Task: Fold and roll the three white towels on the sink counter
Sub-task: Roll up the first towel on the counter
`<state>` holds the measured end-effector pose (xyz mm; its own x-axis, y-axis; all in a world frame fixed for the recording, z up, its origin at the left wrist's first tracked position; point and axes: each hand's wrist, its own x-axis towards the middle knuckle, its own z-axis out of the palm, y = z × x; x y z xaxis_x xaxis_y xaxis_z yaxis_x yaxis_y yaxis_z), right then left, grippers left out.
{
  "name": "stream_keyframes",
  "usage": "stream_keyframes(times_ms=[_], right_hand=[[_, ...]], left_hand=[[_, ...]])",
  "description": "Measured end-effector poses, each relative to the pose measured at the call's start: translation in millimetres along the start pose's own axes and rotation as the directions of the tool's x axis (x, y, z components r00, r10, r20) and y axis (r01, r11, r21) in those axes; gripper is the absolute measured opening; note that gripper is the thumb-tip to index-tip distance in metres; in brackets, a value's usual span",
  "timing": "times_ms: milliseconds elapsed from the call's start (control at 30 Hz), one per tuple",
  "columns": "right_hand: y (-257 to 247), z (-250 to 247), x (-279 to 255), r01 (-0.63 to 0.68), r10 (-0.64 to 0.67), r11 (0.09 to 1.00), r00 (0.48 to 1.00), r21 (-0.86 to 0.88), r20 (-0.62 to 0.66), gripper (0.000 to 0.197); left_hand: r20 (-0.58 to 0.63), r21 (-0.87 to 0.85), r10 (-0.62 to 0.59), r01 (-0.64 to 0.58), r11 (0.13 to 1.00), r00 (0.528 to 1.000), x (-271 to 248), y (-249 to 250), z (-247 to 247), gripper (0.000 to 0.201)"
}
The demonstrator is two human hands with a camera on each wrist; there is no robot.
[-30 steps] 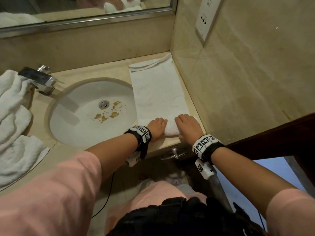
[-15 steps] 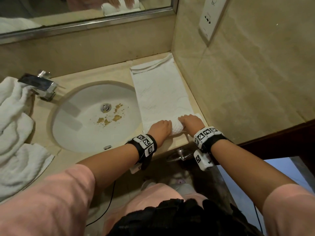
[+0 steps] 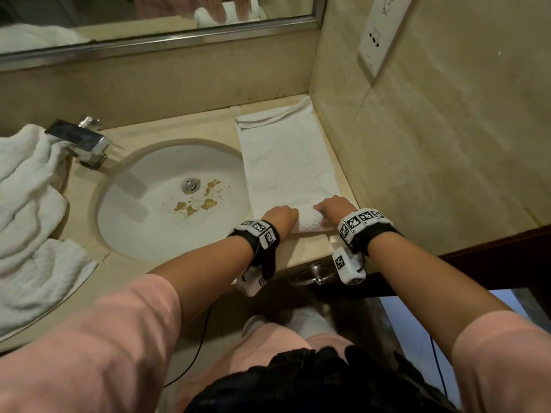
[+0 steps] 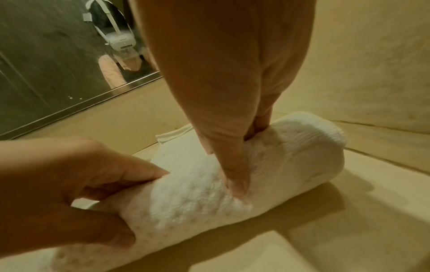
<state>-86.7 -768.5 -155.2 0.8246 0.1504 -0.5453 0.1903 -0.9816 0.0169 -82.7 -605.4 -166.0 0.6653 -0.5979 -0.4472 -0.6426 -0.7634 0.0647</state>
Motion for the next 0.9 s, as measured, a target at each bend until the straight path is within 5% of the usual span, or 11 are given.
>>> stream_keyframes(times_ms=[133, 433, 633, 800, 900], right_hand=[[4.4, -4.9, 1.2, 0.046, -0.046, 0.999, 0.999, 0.008, 0.014, 0.011], [8.7, 33.7, -8.0, 0.121, -0.108, 0.99, 0.979, 0.066, -0.172, 0.09], [8.8, 35.0, -4.8, 0.136, -0.016, 0.948, 0.924, 0.289, -0.382, 0.051], [10.5, 5.5, 9.6, 0.096, -0.013, 0.938, 0.97, 0.332, -0.242, 0.037], [13.9, -10.9, 21.4, 0.064, -0.011, 0.931, 0.989, 0.359, -0.147, 0.044]], left_hand=[[0.142, -0.053, -0.023, 0.031, 0.998, 0.99, 12.5, -9.9, -19.2, 0.033], [0.146, -0.239, 0.014, 0.022, 0.971, 0.989, 22.7, -27.2, -33.5, 0.048], [0.079, -0.328, -0.014, 0.039, 0.944, 0.997, 15.9, -27.0, -28.5, 0.049], [-0.174, -0.315, -0.054, -0.004, 0.949, 0.983, -7.9, -18.5, -2.3, 0.053], [-0.153, -0.283, -0.018, -0.026, 0.959, 0.988, -15.6, -15.9, 3.4, 0.052]])
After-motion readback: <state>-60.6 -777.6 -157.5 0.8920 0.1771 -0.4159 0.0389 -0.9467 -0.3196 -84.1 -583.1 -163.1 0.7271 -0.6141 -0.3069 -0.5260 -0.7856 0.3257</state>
